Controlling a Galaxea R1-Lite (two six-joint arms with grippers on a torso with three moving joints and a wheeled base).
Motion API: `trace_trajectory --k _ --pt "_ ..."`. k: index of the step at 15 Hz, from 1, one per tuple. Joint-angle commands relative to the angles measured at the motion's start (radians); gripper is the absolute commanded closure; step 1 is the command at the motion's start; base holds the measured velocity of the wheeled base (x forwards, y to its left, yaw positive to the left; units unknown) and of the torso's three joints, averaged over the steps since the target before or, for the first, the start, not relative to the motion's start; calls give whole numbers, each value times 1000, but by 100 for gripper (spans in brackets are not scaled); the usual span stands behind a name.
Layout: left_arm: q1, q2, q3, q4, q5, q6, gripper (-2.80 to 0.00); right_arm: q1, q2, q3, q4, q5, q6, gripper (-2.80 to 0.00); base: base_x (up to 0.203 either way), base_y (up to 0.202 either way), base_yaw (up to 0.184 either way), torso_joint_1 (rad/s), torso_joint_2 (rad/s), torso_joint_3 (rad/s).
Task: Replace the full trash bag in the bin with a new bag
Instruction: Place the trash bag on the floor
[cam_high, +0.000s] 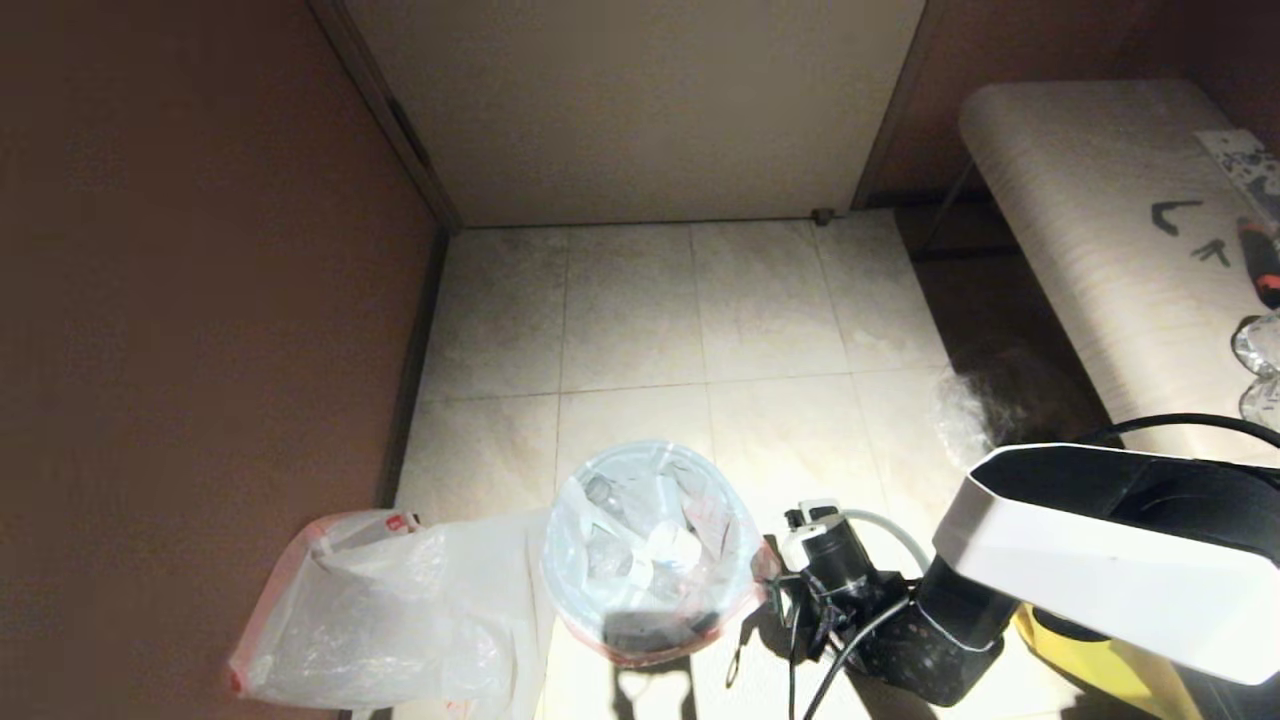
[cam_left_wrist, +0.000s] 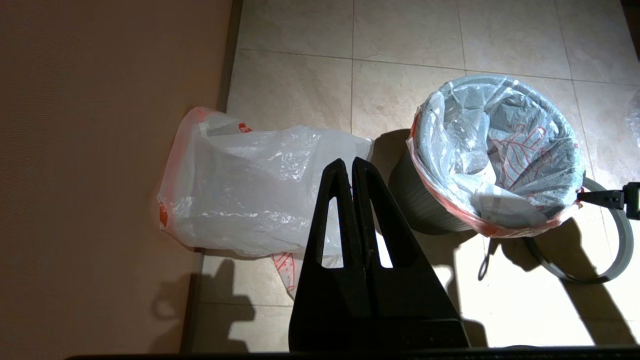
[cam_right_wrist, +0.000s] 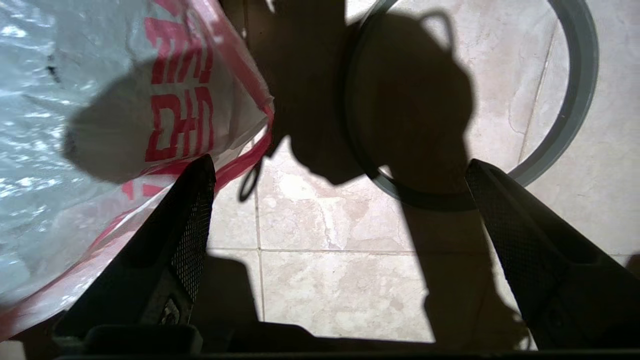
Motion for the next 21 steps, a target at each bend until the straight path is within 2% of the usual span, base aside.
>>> trace_trajectory --k 1,10,14,21 --pt "0 0 0 0 1 -1 0 -6 13 -8 -5 -5 0 -280 0 0 0 0 0 0" --pt "0 0 0 0 1 -1 0 -18 40 -45 -7 -21 -14 -280 0 0 0 0 0 0" --pt "0 0 0 0 1 -1 0 -20 50 -45 -1 -105 -57 -280 0 0 0 0 0 0" --pt "0 0 0 0 1 -1 0 -26 66 -45 -2 -152 -94 -280 0 0 0 0 0 0"
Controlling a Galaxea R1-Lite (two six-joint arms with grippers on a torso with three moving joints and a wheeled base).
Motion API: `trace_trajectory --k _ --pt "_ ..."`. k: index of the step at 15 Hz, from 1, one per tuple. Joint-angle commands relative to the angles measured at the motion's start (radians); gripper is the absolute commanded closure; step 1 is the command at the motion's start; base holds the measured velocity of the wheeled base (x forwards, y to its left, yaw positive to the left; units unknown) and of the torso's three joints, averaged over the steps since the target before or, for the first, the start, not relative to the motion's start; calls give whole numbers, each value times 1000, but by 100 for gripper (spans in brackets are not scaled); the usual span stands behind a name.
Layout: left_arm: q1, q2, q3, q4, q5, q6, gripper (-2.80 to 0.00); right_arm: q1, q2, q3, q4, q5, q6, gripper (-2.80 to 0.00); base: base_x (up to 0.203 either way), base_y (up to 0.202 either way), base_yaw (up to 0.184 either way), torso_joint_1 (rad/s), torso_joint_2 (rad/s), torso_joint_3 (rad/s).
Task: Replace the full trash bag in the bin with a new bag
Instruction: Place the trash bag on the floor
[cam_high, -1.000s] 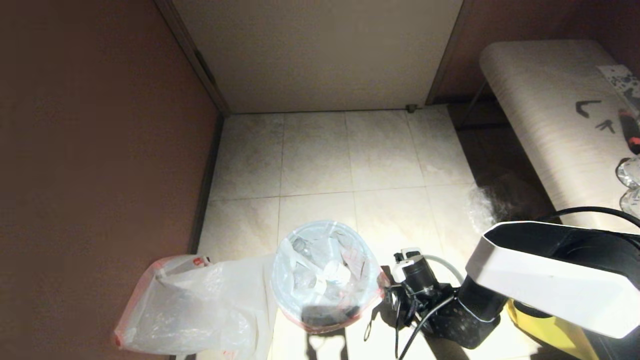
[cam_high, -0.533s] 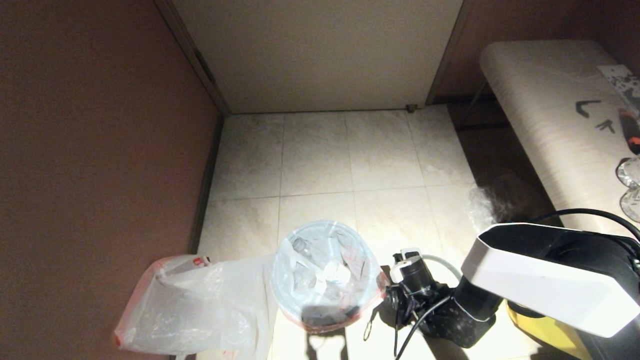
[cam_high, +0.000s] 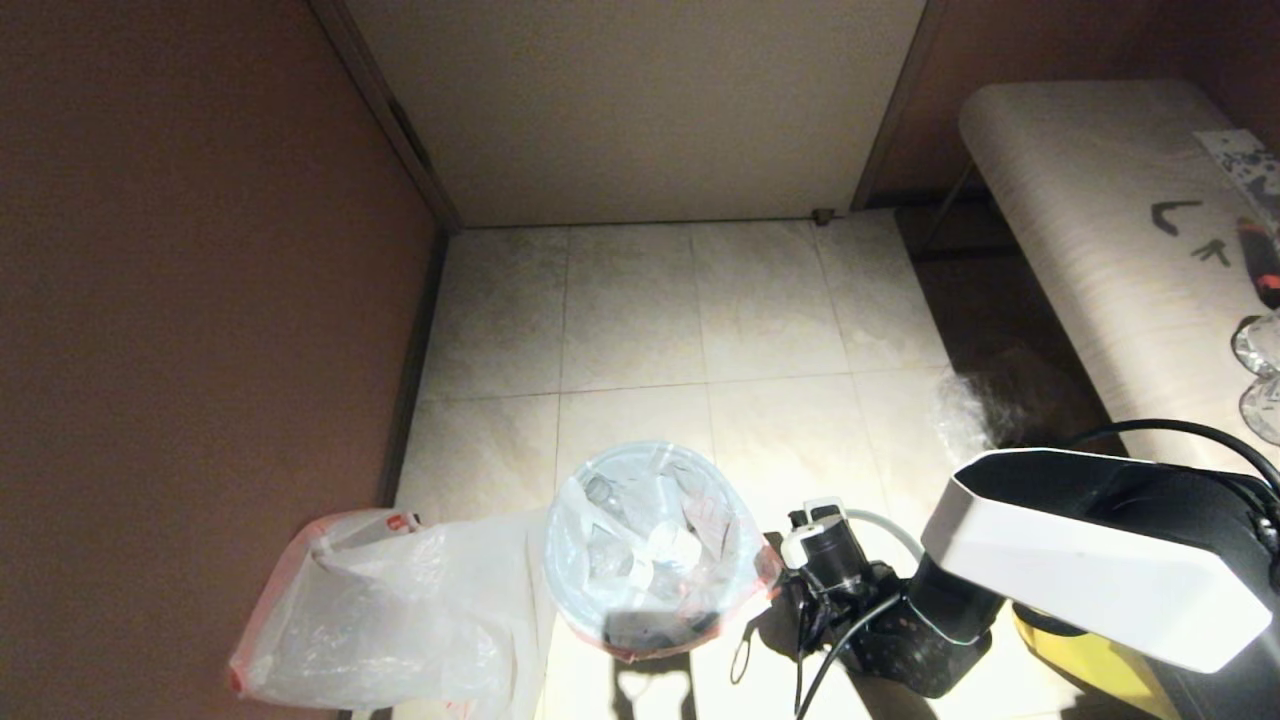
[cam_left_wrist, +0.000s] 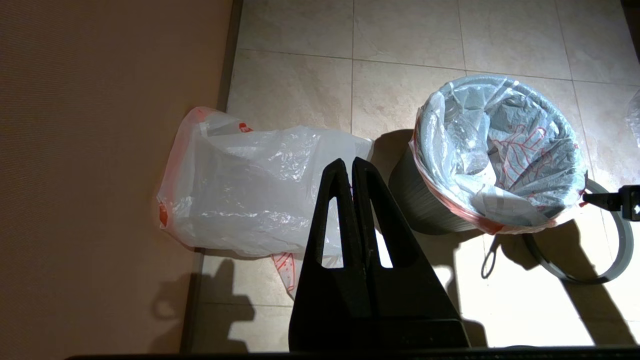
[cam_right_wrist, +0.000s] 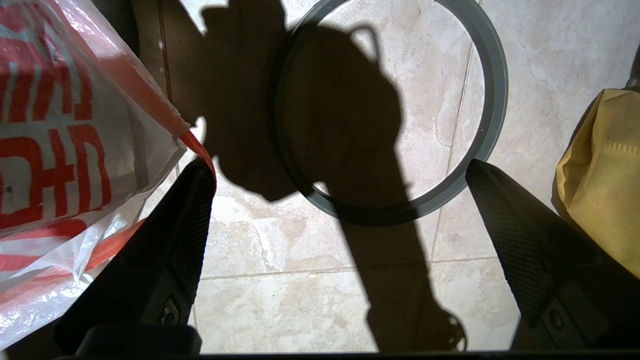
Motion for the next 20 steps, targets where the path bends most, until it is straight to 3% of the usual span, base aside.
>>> trace_trajectory --k 1,7,14,20 --pt "0 0 0 0 1 -1 0 0 23 -6 -7 -3 -4 -280 0 0 0 0 0 0" --pt "0 0 0 0 1 -1 0 1 78 -51 -87 68 0 -280 0 0 0 0 0 0" --pt "0 0 0 0 1 -1 0 -15 77 -50 -84 73 -41 -280 0 0 0 0 0 0" --pt "0 1 0 0 1 0 0 -60 73 -51 -55 247 -40 -280 0 0 0 0 0 0"
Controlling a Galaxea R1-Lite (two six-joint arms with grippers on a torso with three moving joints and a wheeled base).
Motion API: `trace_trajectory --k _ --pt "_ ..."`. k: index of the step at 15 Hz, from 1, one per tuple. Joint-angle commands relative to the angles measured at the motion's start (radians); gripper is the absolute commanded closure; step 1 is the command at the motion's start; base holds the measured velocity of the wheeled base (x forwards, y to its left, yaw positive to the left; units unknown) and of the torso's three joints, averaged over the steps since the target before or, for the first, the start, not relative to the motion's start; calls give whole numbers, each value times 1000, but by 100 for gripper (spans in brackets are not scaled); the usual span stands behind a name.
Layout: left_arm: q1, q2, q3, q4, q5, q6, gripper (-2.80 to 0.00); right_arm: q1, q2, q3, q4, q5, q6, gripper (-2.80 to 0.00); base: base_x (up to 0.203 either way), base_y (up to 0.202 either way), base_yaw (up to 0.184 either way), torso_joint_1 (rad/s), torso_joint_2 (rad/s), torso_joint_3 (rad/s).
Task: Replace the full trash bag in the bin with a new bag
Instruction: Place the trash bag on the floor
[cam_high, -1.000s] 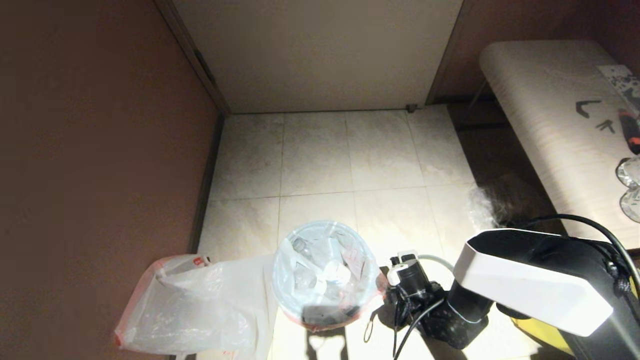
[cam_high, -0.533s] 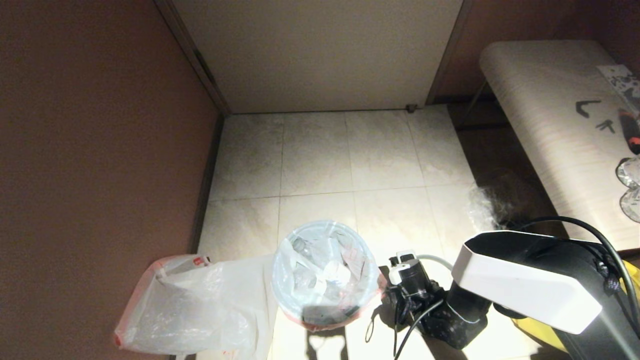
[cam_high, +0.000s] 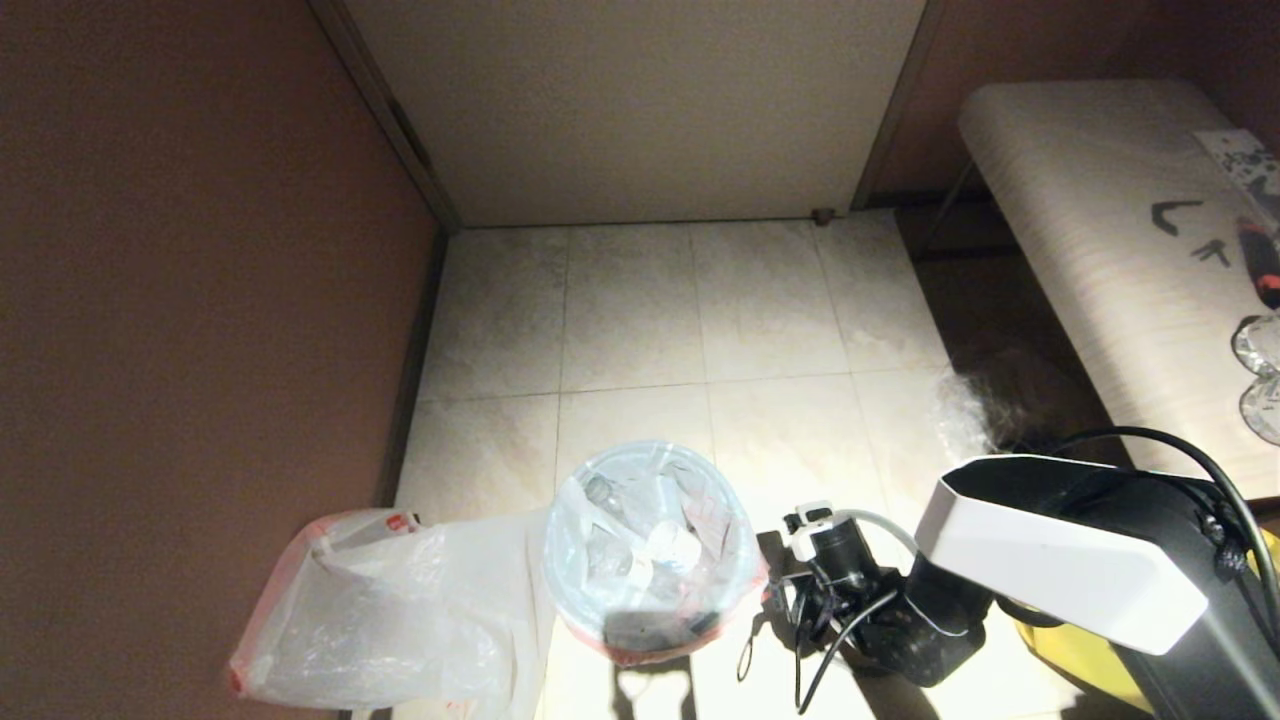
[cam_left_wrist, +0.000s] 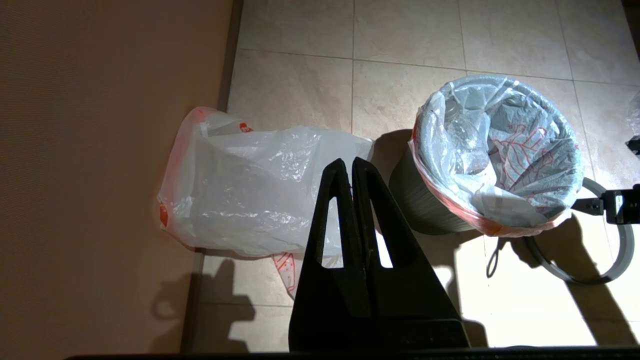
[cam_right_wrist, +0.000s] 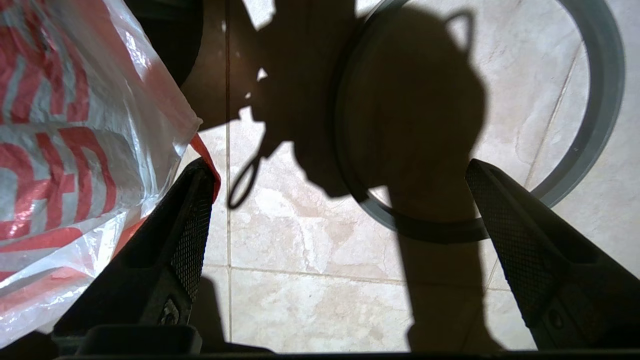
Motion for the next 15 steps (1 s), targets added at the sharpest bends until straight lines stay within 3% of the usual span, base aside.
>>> trace_trajectory --k 1,7,15 --pt "0 0 0 0 1 -1 0 -6 -1 -23 23 12 0 -280 0 0 0 0 0 0" --pt "0 1 0 0 1 -1 0 3 16 -255 366 11 -28 -280 0 0 0 0 0 0" --pt "0 1 0 0 1 -1 0 56 20 -268 366 17 14 -280 0 0 0 0 0 0"
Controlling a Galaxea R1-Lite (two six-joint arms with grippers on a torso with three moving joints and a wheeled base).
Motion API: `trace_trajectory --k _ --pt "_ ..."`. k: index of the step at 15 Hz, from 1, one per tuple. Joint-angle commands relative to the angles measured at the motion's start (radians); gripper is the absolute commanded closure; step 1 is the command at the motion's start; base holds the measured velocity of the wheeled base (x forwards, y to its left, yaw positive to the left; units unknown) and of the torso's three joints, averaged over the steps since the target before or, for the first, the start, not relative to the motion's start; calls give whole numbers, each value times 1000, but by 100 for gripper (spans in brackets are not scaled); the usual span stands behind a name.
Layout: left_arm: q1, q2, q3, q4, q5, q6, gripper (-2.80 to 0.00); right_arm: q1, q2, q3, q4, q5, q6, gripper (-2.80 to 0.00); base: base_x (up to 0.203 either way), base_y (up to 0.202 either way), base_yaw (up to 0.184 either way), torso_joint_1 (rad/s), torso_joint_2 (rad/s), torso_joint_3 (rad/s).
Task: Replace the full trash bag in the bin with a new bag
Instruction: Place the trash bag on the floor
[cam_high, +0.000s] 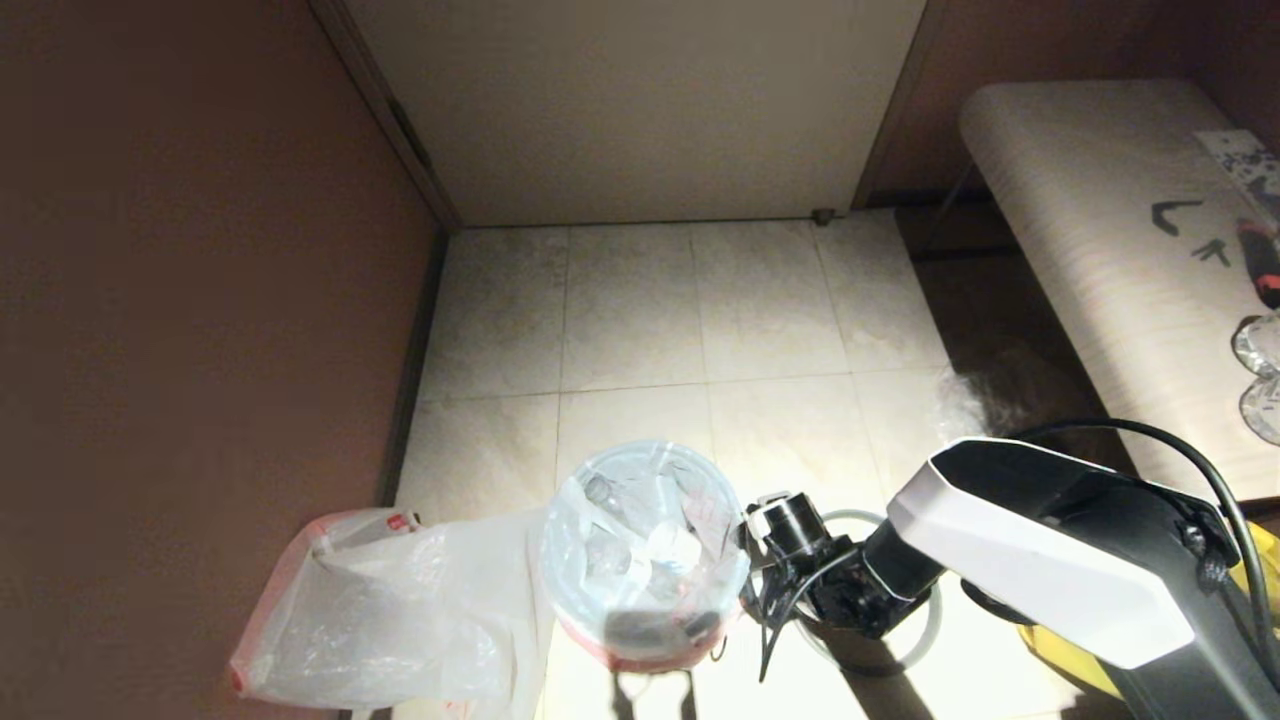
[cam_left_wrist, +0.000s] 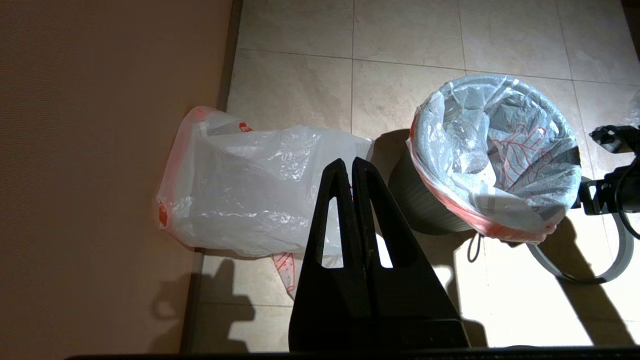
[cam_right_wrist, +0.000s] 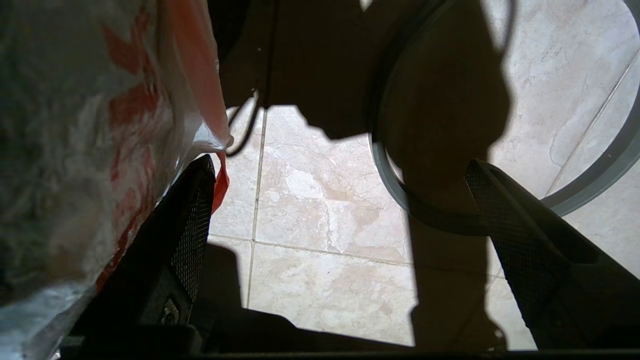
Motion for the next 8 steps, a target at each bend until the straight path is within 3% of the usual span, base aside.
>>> trace_trajectory --k 1,4,8 --pt "0 1 0 0 1 -1 0 5 29 -17 -2 -5 0 -280 0 0 0 0 0 0" --pt "0 1 0 0 1 -1 0 -5 68 -63 -2 -23 -16 -280 0 0 0 0 0 0" --pt "0 0 0 0 1 -1 0 -19 102 -124 -32 -142 -21 -280 0 0 0 0 0 0"
